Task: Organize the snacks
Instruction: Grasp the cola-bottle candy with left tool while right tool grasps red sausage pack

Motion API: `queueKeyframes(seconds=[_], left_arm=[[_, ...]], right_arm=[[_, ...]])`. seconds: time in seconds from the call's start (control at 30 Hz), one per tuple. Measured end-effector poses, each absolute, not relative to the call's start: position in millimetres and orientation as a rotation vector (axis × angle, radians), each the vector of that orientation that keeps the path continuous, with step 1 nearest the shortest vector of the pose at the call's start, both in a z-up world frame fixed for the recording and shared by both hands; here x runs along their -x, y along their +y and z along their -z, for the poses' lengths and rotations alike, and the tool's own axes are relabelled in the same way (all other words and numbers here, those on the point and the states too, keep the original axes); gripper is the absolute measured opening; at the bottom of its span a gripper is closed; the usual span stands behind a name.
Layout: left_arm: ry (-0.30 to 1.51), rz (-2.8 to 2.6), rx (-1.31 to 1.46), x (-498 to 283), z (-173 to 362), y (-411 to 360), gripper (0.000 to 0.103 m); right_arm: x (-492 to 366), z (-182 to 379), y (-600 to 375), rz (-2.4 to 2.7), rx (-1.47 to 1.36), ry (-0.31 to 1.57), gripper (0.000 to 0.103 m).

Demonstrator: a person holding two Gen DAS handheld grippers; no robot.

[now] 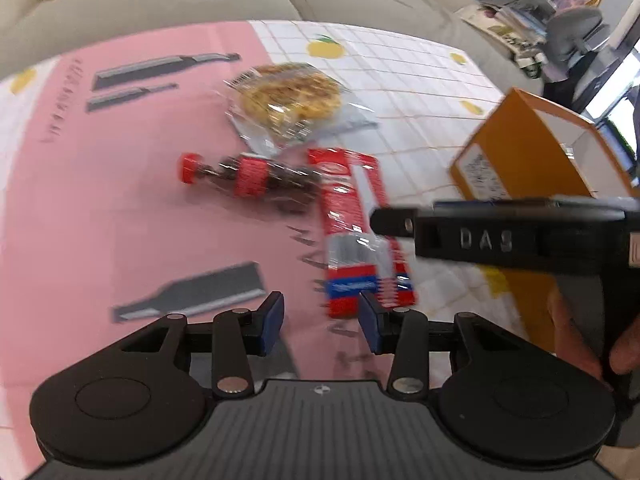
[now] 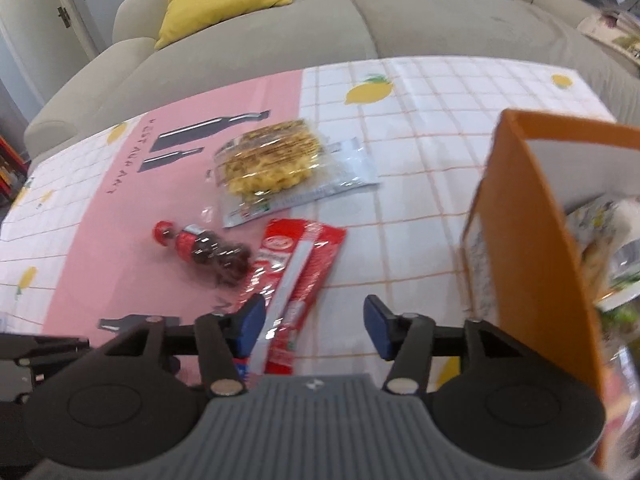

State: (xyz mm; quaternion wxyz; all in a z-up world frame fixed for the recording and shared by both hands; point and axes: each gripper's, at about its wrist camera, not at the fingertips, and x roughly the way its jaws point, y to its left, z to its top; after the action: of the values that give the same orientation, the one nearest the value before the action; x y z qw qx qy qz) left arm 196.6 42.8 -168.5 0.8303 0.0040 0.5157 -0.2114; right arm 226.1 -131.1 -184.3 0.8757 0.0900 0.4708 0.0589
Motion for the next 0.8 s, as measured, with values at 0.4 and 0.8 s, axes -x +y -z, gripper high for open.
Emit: queueKeyframes(seconds=[0.4,0.8], left_arm=[[1.060,0.199,0.184,-224.3,155.2,77.2,0.062],[1.119,-0.001,0.507,-265.6,165.8,52.7,0.072]], right_arm=[[-242.1,205.0,-97.6,-0.144,-0.064,1.008,0.066],[-251.4,205.6,-114.0,-0.158,0.048,0.998,0.048]])
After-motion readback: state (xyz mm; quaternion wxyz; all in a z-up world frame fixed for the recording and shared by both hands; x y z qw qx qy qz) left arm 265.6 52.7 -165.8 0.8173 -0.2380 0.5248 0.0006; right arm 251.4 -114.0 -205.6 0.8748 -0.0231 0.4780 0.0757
